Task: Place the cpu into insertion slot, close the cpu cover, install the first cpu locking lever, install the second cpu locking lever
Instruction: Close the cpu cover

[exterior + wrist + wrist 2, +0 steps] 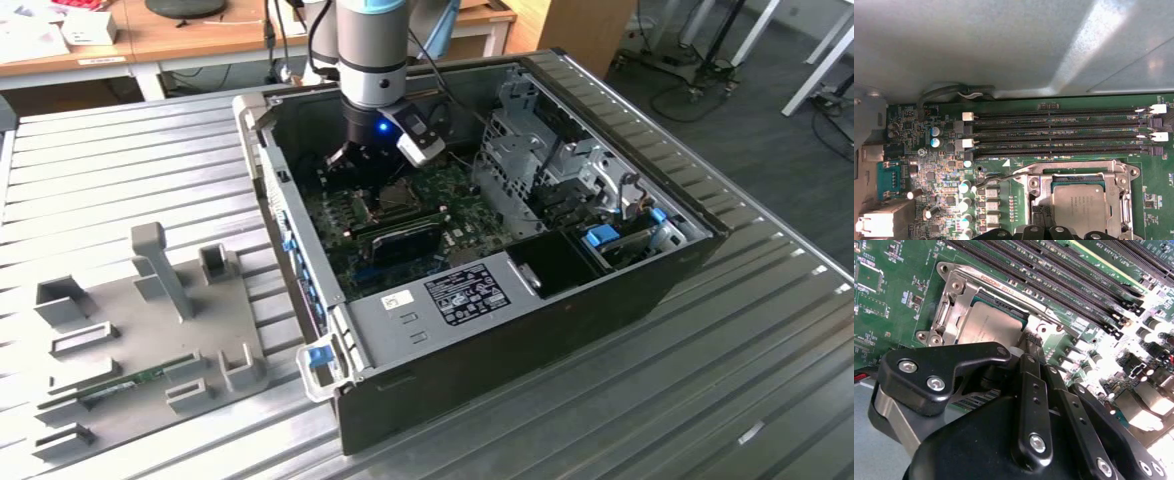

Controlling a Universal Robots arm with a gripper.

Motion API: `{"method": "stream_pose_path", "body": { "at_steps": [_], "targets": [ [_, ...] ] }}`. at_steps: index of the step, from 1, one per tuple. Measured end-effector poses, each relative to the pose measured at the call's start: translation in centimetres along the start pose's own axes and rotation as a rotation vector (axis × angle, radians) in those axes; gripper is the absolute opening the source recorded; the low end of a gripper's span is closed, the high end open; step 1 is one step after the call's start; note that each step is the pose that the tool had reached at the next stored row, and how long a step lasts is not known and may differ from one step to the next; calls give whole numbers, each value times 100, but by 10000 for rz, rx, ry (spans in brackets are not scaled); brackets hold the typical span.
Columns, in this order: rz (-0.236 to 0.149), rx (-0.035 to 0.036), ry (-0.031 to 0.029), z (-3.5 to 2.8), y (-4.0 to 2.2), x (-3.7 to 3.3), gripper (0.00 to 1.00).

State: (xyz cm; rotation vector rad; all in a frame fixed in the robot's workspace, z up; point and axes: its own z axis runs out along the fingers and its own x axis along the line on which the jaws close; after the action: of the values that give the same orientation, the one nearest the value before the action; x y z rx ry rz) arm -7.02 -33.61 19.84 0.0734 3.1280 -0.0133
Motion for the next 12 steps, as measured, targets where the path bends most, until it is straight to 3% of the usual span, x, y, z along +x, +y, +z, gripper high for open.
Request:
{"method": "stream_pose_path", "body": {
  "at_steps": [12],
  "targets": [
    [0,-1,0,-22,0,0,10]
  ]
}}
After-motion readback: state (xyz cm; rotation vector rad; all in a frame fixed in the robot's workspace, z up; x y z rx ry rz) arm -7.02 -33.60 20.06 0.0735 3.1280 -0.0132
